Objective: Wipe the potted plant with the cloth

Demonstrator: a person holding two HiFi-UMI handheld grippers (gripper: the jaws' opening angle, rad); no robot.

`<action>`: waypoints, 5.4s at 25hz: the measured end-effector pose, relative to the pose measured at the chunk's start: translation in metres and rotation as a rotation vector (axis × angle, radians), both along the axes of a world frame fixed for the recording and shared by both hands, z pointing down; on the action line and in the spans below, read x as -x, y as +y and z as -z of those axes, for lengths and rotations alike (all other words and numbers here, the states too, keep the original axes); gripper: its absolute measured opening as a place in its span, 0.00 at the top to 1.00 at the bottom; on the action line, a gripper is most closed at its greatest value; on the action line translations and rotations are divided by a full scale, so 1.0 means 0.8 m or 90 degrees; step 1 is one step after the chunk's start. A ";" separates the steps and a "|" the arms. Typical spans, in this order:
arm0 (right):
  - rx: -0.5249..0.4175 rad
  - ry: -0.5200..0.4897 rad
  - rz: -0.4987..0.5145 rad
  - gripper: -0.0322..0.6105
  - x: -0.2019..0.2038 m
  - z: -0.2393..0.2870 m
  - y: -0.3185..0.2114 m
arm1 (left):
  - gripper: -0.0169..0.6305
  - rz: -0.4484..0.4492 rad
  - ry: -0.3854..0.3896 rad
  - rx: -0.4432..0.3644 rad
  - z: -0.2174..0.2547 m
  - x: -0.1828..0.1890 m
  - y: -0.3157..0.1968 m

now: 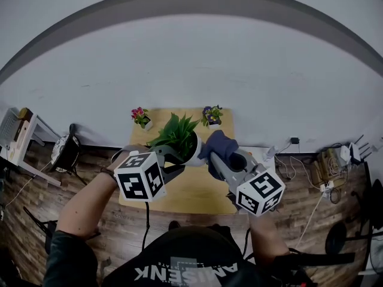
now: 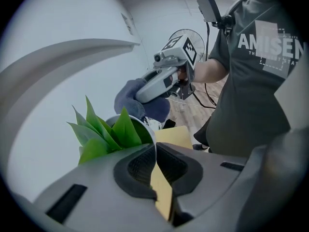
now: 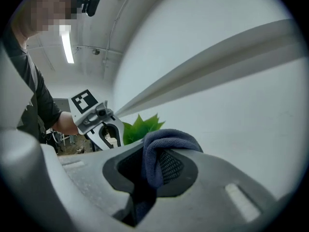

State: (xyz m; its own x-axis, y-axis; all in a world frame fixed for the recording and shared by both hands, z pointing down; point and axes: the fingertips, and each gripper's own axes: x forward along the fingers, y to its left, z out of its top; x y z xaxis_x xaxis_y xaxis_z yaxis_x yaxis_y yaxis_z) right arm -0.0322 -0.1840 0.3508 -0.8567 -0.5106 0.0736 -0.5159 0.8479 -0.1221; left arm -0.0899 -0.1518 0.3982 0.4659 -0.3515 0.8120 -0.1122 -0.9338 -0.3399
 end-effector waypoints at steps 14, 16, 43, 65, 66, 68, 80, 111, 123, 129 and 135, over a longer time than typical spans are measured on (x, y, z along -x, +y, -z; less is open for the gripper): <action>0.019 -0.010 0.052 0.87 0.027 -0.007 0.008 | 0.96 -0.034 0.000 -0.014 0.002 0.007 0.016; 0.035 -0.010 0.048 0.87 0.023 -0.018 0.003 | 0.96 -0.035 0.003 -0.017 0.003 0.007 0.015; 0.046 -0.050 0.065 0.87 0.016 -0.002 -0.003 | 0.96 -0.110 -0.054 -0.018 -0.017 0.017 0.043; 0.126 -0.044 0.033 0.87 0.020 -0.062 -0.020 | 0.96 -0.131 -0.054 -0.067 -0.012 0.022 0.042; 0.134 -0.040 0.031 0.87 0.020 -0.070 -0.022 | 0.96 -0.132 -0.055 -0.065 -0.014 0.022 0.042; 0.149 -0.030 0.027 0.87 0.016 -0.086 -0.023 | 0.96 -0.138 -0.060 -0.060 -0.017 0.022 0.043; 0.153 -0.036 -0.008 0.87 -0.020 -0.083 -0.023 | 0.96 -0.188 -0.077 -0.073 -0.021 0.012 0.061; 0.180 -0.062 0.031 0.87 0.019 -0.073 -0.024 | 0.96 -0.210 -0.076 -0.106 -0.013 0.012 0.069; 0.229 -0.038 0.023 0.87 0.003 -0.123 -0.024 | 0.96 -0.223 -0.086 -0.094 -0.022 0.012 0.071; 0.184 -0.056 0.023 0.87 -0.007 -0.081 -0.043 | 0.96 -0.238 -0.093 -0.105 -0.021 0.007 0.073; 0.120 -0.075 0.074 0.87 0.020 -0.011 -0.044 | 0.96 -0.261 -0.107 -0.107 -0.020 0.006 0.082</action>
State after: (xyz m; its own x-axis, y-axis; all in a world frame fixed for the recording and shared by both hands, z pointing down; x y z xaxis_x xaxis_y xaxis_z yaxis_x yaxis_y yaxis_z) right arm -0.0485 -0.2191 0.3598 -0.9174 -0.3942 0.0541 -0.3884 0.8579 -0.3365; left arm -0.0946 -0.0862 0.4143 0.4613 -0.2986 0.8355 0.3239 -0.8200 -0.4718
